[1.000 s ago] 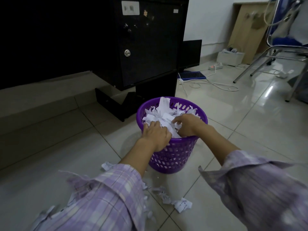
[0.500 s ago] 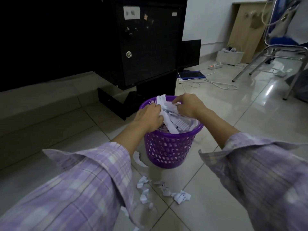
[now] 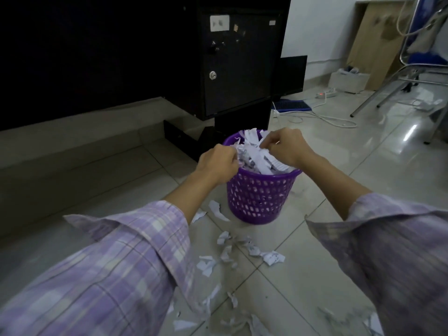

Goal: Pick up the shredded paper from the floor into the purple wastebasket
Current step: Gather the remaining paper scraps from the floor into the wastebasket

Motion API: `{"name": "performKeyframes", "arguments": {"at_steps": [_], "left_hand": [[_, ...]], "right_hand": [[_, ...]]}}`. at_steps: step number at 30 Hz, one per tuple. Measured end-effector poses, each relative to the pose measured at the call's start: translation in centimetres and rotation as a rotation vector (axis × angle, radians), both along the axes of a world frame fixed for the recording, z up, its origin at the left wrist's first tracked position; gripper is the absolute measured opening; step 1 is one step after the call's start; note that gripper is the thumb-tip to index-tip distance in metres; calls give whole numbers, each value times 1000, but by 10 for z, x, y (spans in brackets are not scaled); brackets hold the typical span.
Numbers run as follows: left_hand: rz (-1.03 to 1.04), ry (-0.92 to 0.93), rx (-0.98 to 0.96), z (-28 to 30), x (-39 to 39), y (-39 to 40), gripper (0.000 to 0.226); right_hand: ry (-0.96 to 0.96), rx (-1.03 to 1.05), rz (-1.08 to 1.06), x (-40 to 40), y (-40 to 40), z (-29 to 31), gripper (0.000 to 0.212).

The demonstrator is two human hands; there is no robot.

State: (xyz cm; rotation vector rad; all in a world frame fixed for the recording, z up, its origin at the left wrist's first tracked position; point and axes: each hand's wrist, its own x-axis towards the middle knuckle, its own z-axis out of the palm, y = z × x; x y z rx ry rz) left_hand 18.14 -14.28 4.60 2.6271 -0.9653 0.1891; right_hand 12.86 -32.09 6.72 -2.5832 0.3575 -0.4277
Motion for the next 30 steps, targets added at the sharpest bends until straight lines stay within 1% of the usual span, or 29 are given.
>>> {"name": "performKeyframes", "arguments": {"at_steps": [6, 13, 15, 18, 20, 22, 24, 26, 28, 30], "left_hand": [[92, 137, 15, -44, -38, 55, 24], [178, 303, 43, -125, -79, 120, 24], [211, 360, 47, -150, -82, 139, 23], [270, 423, 119, -181, -83, 164, 28], [299, 436, 174, -194, -84, 172, 33], [353, 443, 185, -206, -79, 180, 38], [414, 439, 197, -215, -73, 189, 43], [462, 427, 211, -224, -68, 198, 45], [487, 424, 203, -233, -66, 208, 47], [488, 451, 190, -243, -64, 217, 46]], "right_hand": [[150, 131, 55, -51, 50, -44, 29], [397, 173, 92, -89, 85, -147, 28], [485, 145, 65, -91, 88, -174, 31], [613, 135, 0, -84, 91, -210, 41], [647, 94, -26, -80, 86, -227, 46], [640, 58, -72, -70, 84, -239, 55], [634, 78, -143, -59, 85, -245, 65], [626, 111, -186, -48, 84, -252, 69], [650, 143, -168, -36, 90, -258, 70], [692, 118, -83, -24, 96, -271, 68]]}}
